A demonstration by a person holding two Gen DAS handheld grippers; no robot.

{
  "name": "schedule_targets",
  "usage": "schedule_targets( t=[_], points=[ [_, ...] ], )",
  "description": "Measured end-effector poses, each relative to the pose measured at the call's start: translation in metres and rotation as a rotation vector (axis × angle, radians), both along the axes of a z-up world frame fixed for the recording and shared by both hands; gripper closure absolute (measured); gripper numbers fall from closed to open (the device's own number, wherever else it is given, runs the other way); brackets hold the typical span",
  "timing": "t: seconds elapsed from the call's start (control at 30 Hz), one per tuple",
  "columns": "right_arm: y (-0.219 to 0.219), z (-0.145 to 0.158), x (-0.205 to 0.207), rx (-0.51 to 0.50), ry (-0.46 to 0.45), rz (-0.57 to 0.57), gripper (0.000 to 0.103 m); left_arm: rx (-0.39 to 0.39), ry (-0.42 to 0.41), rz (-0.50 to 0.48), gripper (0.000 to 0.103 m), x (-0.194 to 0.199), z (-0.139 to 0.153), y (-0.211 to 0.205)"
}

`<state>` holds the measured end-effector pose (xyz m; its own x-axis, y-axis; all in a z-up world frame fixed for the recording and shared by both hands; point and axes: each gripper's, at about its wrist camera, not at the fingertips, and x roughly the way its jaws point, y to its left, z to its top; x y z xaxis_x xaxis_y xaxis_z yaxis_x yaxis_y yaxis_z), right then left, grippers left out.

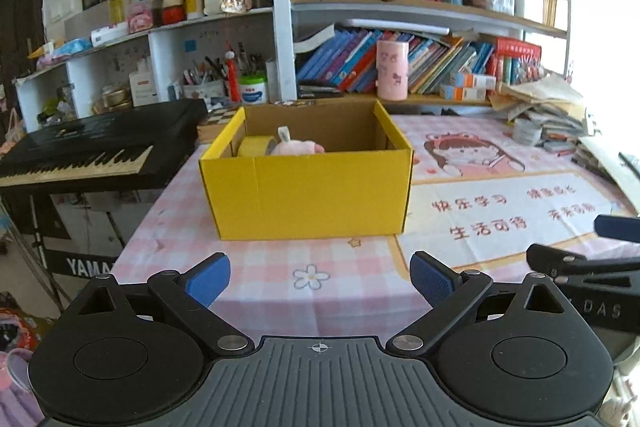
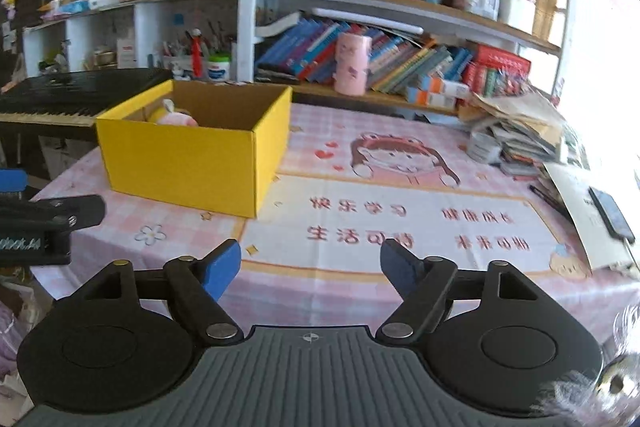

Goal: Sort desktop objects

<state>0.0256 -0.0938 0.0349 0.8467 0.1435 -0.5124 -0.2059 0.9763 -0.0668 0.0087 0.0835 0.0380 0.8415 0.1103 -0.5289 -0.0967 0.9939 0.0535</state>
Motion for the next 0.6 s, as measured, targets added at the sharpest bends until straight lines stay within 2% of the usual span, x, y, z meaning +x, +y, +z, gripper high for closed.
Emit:
schedule_targets(
  t=[0.2, 0.4, 0.6],
  points=[
    [-0.005, -0.003, 0.006, -0.016, 0.002, -0.016, 0.019, 0.013, 0.008, 0.034, 0.004, 0.011, -0.002, -0.006],
    [-0.013, -0.005, 0.013, -0.026, 0.012, -0.017, 0.017, 0.046, 0.035, 0.011, 0.001, 0.019, -0.005, -0.018],
    [-0.021, -0.009, 0.016, -0.01, 0.044, -0.049, 0.015, 0.045, 0.058, -0.005, 0.001, 0.022, -0.007, -0.021]
  ],
)
